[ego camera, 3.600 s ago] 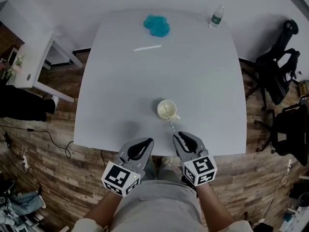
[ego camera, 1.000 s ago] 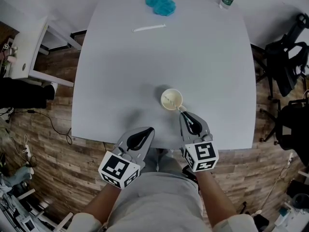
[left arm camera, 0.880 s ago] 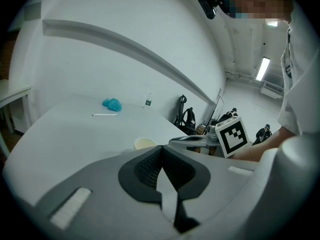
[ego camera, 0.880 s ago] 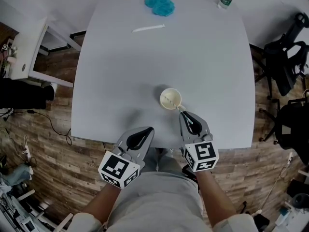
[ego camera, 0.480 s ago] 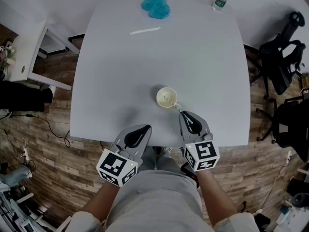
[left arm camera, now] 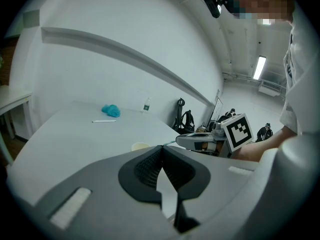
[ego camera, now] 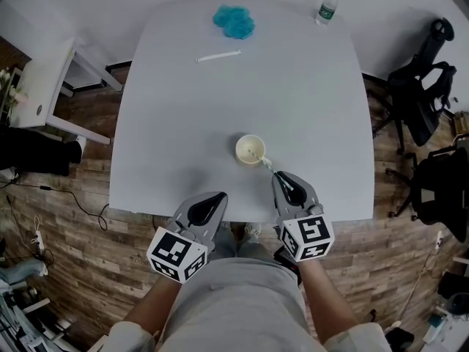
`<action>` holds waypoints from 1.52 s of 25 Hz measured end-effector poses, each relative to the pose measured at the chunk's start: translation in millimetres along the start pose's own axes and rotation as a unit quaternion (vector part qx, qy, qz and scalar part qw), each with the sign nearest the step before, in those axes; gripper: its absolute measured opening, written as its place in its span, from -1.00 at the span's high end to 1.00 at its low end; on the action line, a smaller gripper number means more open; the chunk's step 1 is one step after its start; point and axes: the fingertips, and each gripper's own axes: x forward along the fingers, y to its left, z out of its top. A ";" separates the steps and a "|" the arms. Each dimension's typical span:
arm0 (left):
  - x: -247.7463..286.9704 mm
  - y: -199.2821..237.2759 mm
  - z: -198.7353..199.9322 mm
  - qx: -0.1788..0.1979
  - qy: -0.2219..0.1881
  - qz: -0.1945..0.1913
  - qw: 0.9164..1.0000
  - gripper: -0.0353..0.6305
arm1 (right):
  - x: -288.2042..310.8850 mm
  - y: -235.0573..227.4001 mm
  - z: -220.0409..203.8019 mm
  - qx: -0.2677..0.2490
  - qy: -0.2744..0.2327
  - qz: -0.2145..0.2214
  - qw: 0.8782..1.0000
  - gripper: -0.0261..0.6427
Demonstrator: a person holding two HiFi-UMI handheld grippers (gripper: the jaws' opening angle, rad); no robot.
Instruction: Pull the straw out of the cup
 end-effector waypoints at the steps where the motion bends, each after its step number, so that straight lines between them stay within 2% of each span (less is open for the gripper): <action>1: -1.9 0.1 1.0 0.001 -0.002 0.002 1.000 0.84 | -2.4 0.5 1.6 0.000 -0.002 -0.001 1.000 0.83; 8: -15.6 0.0 6.2 0.003 -0.012 0.012 1.000 0.84 | -21.6 3.3 11.7 0.007 -0.016 -0.001 1.000 0.83; 14: -22.0 -8.4 9.9 0.012 -0.012 0.005 1.000 0.84 | -34.3 6.0 15.8 0.017 -0.023 0.003 1.000 0.83; 27: -26.4 -17.6 27.9 0.022 -0.029 0.005 0.999 0.83 | -60.1 26.9 34.3 0.029 -0.029 0.049 0.998 0.83; 38: -28.9 -14.7 34.7 0.026 -0.030 0.011 0.999 0.84 | -56.5 39.4 43.8 0.024 -0.027 0.079 0.996 0.84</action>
